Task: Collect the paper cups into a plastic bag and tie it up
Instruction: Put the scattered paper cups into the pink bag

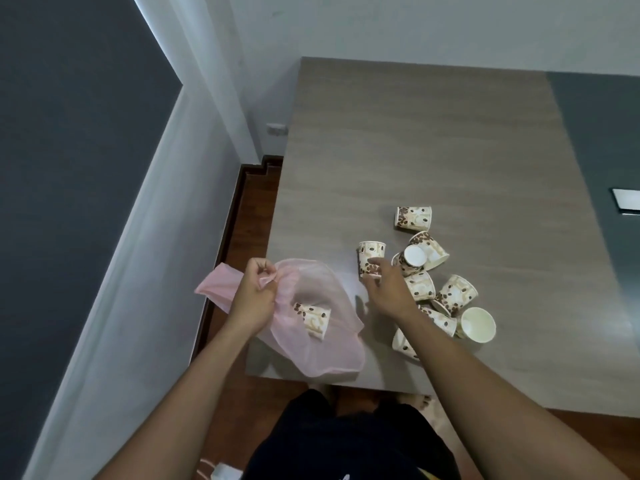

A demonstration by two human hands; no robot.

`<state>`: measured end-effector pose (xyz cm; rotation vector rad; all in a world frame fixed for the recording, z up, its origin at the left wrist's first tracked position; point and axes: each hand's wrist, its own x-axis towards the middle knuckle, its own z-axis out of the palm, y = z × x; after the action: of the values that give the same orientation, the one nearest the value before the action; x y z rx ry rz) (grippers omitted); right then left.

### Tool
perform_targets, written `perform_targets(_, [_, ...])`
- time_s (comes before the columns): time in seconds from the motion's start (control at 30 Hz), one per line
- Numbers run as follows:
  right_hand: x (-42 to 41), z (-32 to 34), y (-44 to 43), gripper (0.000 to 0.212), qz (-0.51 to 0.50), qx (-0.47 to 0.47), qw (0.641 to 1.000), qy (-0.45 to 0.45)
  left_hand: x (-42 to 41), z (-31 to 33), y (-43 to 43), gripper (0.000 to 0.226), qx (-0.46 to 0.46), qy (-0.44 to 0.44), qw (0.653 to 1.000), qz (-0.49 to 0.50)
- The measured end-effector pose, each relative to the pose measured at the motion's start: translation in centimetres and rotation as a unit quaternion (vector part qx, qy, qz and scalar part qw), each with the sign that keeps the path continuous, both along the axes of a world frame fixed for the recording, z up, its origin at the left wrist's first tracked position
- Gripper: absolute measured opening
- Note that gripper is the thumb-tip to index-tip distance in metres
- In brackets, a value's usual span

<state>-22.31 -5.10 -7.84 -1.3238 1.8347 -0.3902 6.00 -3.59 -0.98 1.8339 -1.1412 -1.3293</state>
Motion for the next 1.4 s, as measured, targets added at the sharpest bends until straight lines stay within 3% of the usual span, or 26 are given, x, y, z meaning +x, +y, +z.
perform_targets(0.13, [0.0,-0.2,-2.9,0.066,0.035,0.020,0.998,0.052,0.1,0.6,1.2,0.011,0.001,0.009,1.000,-0.028])
perform_targets(0.23, [0.0,-1.1,-4.2,0.056,0.121,0.046,0.984,0.120,0.0,0.9,1.9,0.017,-0.004,0.026,1.000,-0.008])
perform_targets(0.43, [1.7,-5.6,-3.8,0.050,0.049,0.056,0.986,0.149,0.7,1.3,2.6,0.028,0.000,0.049,0.997,0.058])
perform_targets(0.53, [2.8,-6.4,-2.4,0.060,0.011,0.070,0.985,0.155,1.2,1.2,2.9,0.029,-0.014,0.025,0.998,0.054])
perform_targets(0.67, [1.9,-5.2,-1.3,0.079,-0.100,0.079,0.991,0.026,0.7,1.7,1.9,0.029,-0.018,0.021,0.998,0.059])
perform_targets(0.77, [0.5,-1.1,-0.2,0.065,-0.169,0.092,0.960,-0.203,-0.5,2.0,0.9,0.030,-0.028,0.035,0.997,0.065])
perform_targets(0.83, [-0.1,1.8,1.3,0.051,-0.168,0.094,0.927,-0.320,-1.2,2.3,0.2,0.030,-0.046,0.057,0.995,0.071])
perform_targets(0.9, [-0.1,4.0,3.0,0.055,-0.143,0.107,0.888,-0.424,-1.8,2.4,-0.7,0.031,-0.059,0.067,0.993,0.077])
perform_targets(0.97, [0.1,4.4,4.4,0.059,-0.084,0.128,0.872,-0.466,-2.6,2.5,-1.5,0.032,-0.061,0.080,0.992,0.070])
perform_targets(1.17, [3.9,4.6,3.8,0.065,-0.007,0.101,0.931,-0.351,-5.1,3.5,-3.1,0.034,-0.066,0.147,0.985,0.055])
perform_targets(1.3, [5.5,5.2,1.4,0.042,0.084,-0.003,0.980,-0.183,-6.0,4.0,-4.0,0.034,-0.037,0.248,0.967,0.041])
perform_targets(1.4, [4.9,5.1,1.1,0.032,0.152,-0.028,0.985,-0.078,-5.7,4.2,-4.3,0.034,-0.036,0.237,0.969,0.054])
